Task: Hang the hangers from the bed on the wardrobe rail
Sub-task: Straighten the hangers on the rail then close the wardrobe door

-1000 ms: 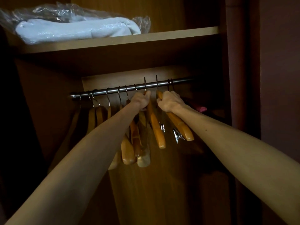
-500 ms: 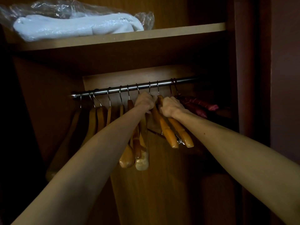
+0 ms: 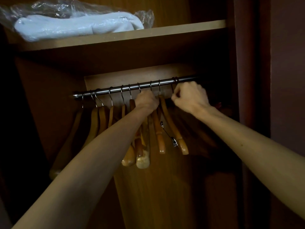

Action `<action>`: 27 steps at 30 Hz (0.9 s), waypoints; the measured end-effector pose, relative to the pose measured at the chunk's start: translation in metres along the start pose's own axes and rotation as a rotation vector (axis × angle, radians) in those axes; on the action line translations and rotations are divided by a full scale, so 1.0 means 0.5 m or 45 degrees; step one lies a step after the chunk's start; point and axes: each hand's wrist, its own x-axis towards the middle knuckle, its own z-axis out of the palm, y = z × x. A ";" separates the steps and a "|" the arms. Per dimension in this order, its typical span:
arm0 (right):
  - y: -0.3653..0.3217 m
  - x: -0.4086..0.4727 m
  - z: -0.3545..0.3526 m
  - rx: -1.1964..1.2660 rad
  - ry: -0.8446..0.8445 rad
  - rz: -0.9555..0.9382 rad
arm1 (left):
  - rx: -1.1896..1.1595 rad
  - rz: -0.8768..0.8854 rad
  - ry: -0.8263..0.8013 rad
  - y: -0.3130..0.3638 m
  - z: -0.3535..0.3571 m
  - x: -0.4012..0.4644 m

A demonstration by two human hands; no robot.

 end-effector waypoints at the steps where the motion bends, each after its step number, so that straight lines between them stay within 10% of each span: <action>1: 0.014 0.002 -0.013 -0.015 0.059 0.025 | 0.089 0.047 0.050 0.000 -0.005 -0.009; 8: 0.082 0.018 -0.022 -0.164 -0.327 0.297 | 0.030 0.332 0.194 0.095 -0.031 -0.076; 14: 0.097 0.003 -0.003 -0.252 -0.509 0.346 | -0.292 0.109 -0.243 0.188 0.008 -0.083; 27: 0.095 0.009 0.009 -0.223 -0.293 0.310 | -0.787 -0.154 -0.476 0.229 0.071 -0.028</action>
